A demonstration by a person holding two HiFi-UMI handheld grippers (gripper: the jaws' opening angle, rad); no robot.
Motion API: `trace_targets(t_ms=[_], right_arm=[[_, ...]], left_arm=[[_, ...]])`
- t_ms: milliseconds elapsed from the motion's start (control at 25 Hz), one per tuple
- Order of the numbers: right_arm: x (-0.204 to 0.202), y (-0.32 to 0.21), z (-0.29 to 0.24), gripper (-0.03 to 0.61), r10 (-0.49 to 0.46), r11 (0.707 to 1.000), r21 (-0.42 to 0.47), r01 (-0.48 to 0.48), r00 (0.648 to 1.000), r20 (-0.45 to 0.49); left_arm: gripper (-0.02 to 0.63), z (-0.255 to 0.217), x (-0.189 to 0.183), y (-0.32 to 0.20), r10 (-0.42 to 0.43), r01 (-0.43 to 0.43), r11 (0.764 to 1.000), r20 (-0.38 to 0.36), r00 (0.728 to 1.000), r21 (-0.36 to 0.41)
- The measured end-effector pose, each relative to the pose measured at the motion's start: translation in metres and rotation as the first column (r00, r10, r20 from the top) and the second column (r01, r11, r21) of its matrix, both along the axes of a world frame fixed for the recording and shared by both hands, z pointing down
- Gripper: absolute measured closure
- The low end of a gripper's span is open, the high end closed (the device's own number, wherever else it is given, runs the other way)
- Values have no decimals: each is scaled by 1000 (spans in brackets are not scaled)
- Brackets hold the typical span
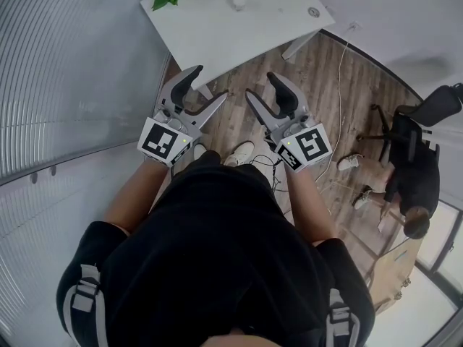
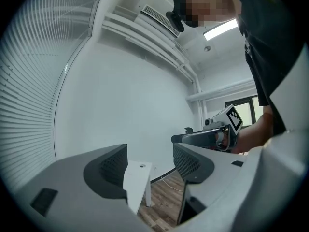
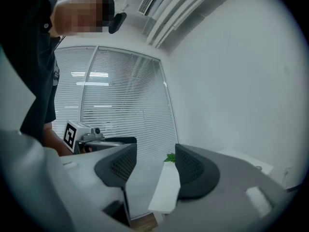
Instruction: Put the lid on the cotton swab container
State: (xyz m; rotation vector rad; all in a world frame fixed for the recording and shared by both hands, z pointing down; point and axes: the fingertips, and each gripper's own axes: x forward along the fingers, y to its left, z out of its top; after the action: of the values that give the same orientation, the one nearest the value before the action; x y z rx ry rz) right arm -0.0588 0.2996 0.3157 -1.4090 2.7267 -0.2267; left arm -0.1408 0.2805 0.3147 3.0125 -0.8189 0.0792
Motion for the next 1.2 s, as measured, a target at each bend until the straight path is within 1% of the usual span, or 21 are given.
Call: trace_targets(t_ms=[240, 520, 680, 800, 1000, 1200], right_arm=[[11, -1, 0, 305, 1, 1000, 2, -1, 1000, -20], [26, 1, 4, 275, -14, 1000, 11, 14, 999, -39], [37, 4, 3, 270, -29, 999, 13, 30, 999, -43], [52, 4, 2, 268, -43, 999, 17, 43, 998, -41], [69, 4, 7, 252, -63, 998, 18, 64, 998, -31], [87, -5, 10, 252, -62, 998, 13, 63, 997, -34]], left_arm=[[310, 1, 11, 2, 9, -9, 1000, 13, 1000, 6], [301, 8, 25, 2, 0, 0, 1000, 23, 1000, 0], [298, 5, 37, 4, -12, 12, 1000, 24, 1000, 11], [293, 4, 52, 3, -30, 30, 999, 28, 999, 16], [282, 2, 72, 4, -50, 49, 998, 41, 998, 27], [279, 9, 89, -3, -57, 56, 998, 33, 998, 9]])
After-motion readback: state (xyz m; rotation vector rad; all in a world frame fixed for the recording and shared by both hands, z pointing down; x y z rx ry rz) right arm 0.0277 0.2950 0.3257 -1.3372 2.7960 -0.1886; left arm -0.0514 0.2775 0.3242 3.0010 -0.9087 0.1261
